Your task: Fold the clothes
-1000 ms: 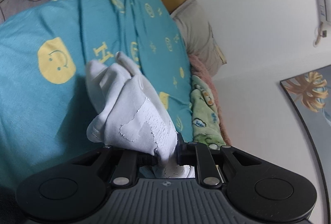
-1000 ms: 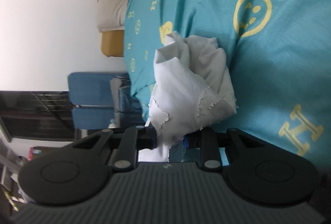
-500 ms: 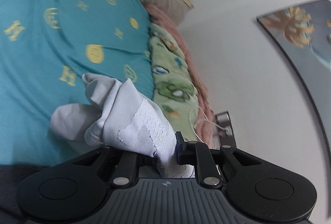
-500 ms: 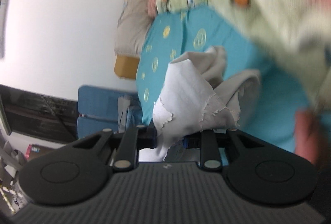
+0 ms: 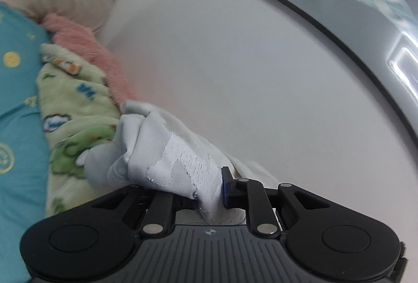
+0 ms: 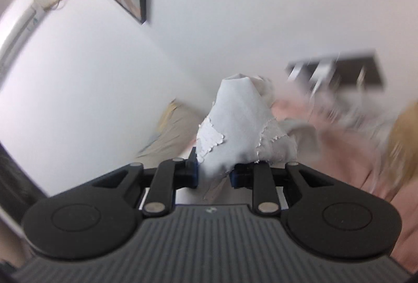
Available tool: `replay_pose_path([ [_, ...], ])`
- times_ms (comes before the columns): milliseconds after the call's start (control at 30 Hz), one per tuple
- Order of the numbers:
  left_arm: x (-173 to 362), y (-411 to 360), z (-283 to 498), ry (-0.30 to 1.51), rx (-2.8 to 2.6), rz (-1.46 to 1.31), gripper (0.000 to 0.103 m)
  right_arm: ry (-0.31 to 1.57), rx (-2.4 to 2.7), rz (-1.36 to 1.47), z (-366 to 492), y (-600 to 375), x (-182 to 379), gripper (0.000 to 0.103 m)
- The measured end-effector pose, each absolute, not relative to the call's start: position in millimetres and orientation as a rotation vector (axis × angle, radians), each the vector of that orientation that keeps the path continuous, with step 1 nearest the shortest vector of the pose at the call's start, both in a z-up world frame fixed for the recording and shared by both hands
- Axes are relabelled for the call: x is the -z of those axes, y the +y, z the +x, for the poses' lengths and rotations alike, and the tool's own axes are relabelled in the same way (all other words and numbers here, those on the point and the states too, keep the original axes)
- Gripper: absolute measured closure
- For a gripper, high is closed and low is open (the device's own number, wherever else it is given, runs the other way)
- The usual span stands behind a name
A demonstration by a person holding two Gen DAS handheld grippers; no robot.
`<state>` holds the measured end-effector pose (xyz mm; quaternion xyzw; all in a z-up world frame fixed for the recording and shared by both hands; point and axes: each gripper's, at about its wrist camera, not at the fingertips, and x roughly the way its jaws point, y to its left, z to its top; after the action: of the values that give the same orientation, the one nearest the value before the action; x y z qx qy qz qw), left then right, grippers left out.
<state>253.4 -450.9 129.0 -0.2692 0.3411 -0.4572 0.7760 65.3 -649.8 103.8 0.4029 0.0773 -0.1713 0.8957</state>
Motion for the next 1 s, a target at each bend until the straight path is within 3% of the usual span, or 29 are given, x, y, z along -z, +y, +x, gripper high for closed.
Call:
replay_pose_path([
  [100,-83,-475,250,0.76,1.023,-0.534,0.085,0.18,0.412,0.782,63,-663,-71,0.078],
  [267,16,-469,234,0.93,1.003,-0.351,0.085,0.464,0.491,0.844,60,-662,18,0.078],
  [467,23,-458,226,0.911,1.006,-0.243,0.079,0.506,0.515,0.864,51,-651,28,0.076],
  [567,1,-452,213,0.926,0.993,-0.192,0.065,0.534,0.546,0.867,46,-649,11,0.075],
  [667,-22,-445,191,0.918,0.943,-0.116,0.043,0.56,0.582,0.869,26,-636,-5,0.074],
  [700,-30,-441,183,0.91,0.928,-0.095,0.023,0.567,0.59,0.864,20,-632,-11,0.073],
  [733,-37,-434,175,0.896,0.916,-0.085,0.006,0.566,0.586,0.839,13,-626,-19,0.06],
  [767,-45,-427,167,0.877,0.905,-0.078,0.003,0.566,0.582,0.815,6,-621,-26,0.035],
  [833,-63,-412,149,0.826,0.886,-0.064,0.001,0.564,0.574,0.767,-7,-610,-40,0.012],
  [1000,-109,-373,103,0.734,0.887,-0.033,0.0,0.538,0.539,0.643,-39,-577,-82,0.014],
])
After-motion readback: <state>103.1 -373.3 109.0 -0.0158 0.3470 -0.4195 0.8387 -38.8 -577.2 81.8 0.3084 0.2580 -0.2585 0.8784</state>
